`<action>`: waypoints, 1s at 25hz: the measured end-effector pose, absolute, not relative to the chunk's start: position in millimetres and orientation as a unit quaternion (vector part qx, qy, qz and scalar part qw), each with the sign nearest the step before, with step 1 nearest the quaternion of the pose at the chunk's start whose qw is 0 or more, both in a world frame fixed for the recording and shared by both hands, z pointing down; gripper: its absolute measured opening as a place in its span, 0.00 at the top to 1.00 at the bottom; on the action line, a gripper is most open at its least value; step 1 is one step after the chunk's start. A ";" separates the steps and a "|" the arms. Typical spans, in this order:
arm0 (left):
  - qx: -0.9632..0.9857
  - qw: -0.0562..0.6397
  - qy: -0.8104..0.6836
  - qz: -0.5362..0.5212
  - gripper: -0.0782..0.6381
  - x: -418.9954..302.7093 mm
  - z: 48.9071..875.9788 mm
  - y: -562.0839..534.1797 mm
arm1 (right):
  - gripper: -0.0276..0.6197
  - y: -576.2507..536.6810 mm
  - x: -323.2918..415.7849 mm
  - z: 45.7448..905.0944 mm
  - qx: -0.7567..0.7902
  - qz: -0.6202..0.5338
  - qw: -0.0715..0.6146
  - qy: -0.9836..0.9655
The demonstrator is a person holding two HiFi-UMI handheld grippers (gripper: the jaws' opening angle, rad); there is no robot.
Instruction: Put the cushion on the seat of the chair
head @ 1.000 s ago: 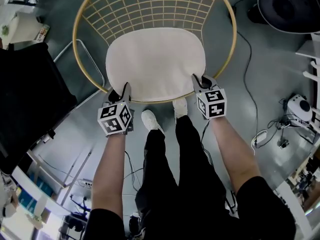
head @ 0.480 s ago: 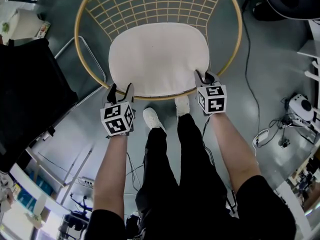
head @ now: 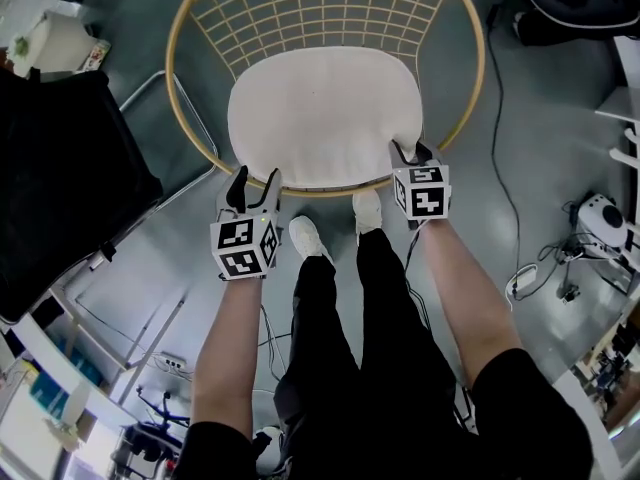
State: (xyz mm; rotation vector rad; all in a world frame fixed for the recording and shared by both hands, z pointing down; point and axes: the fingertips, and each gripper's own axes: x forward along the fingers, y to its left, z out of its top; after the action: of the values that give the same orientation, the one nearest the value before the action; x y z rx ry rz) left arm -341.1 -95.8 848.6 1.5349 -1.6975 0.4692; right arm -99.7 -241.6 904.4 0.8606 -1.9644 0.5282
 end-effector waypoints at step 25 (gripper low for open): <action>0.690 0.298 -0.651 0.107 0.86 -302.1 613.4 -78.1 | 0.94 -201.5 -173.5 634.0 0.258 0.278 0.209 -0.902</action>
State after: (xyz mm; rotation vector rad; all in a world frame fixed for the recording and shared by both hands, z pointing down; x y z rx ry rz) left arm -302.1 -78.1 613.4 1.8335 -1.7288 0.2836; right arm -173.5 -201.5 634.0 0.7182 -2.5088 0.7722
